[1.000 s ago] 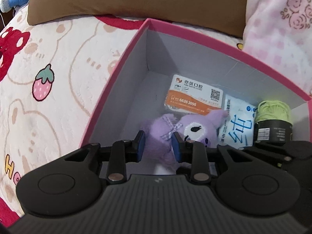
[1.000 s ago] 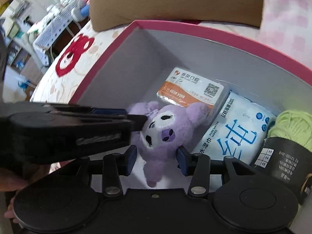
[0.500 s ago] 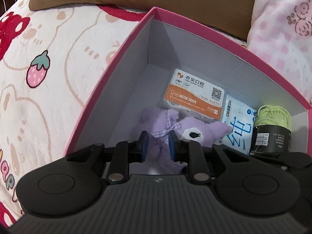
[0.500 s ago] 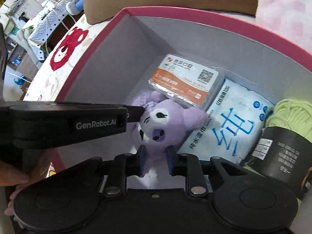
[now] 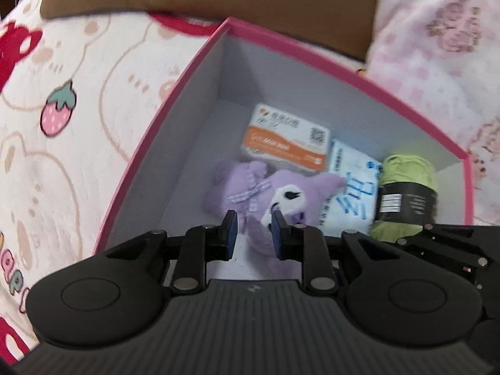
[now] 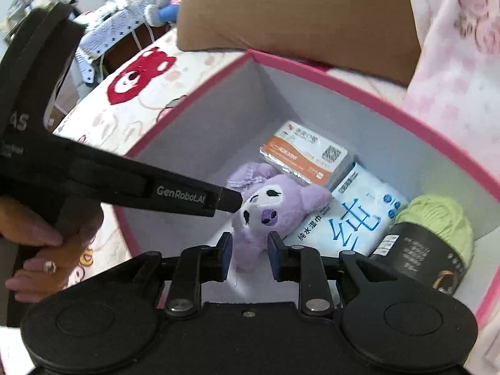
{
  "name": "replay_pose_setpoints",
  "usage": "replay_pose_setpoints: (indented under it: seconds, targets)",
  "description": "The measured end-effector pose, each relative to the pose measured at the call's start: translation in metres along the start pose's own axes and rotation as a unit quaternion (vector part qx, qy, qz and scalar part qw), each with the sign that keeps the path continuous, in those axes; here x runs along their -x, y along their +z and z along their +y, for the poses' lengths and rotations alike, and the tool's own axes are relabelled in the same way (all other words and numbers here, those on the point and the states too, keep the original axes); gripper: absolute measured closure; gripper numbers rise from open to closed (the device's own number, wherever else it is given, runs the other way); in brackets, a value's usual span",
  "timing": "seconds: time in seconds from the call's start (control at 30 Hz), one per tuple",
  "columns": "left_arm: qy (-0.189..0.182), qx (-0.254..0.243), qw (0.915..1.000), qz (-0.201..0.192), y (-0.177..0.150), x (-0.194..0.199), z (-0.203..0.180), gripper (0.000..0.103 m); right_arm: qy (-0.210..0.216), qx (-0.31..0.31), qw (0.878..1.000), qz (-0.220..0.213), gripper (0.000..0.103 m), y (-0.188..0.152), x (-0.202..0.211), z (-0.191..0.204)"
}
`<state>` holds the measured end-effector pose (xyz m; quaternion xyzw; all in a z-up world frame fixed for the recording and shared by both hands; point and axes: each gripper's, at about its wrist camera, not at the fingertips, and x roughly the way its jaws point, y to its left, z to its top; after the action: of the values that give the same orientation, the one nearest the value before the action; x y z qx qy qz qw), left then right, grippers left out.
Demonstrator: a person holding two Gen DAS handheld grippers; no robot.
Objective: Organize objects
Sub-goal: 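Open the right gripper to release the plush in the box, then withdraw the right tool and move it toward the white medicine box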
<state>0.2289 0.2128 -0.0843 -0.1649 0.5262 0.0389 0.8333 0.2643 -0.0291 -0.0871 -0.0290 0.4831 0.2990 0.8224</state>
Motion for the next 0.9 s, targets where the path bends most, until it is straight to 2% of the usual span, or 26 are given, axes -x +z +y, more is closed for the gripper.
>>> replay_pose_setpoints:
  seconds: [0.13, 0.33, 0.4, 0.73, 0.77, 0.8, 0.9]
  targets:
    - [-0.020, 0.001, 0.9998, 0.006, -0.002, 0.023, -0.003, 0.076, -0.007, 0.014, 1.000, -0.003, 0.066, -0.006, 0.018, 0.010]
    - [-0.009, -0.013, 0.9999, -0.005, -0.009, 0.072, -0.011, 0.066, -0.006, 0.015, 1.000, -0.019, 0.049, -0.017, 0.052, 0.010]
    - [-0.011, -0.022, 0.9997, -0.009, -0.013, 0.086, -0.018, 0.063, -0.011, 0.019, 0.999, -0.025, 0.040, -0.020, 0.064, 0.012]
    - [-0.022, -0.059, 0.9980, 0.000, -0.039, 0.142, -0.057, 0.051, -0.024, 0.032, 0.998, -0.049, 0.038, -0.041, 0.119, 0.028]
    - [-0.024, -0.063, 0.9978, 0.001, -0.043, 0.148, -0.060, 0.050, -0.022, 0.032, 0.998, -0.051, 0.035, -0.044, 0.124, 0.029]
    - [-0.026, -0.065, 0.9975, 0.002, -0.047, 0.152, -0.063, 0.049, -0.020, 0.033, 0.998, -0.052, 0.028, -0.048, 0.130, 0.031]
    - [-0.033, -0.071, 0.9970, 0.000, -0.057, 0.169, -0.069, 0.047, -0.013, 0.022, 0.998, -0.054, 0.022, -0.054, 0.144, 0.032]
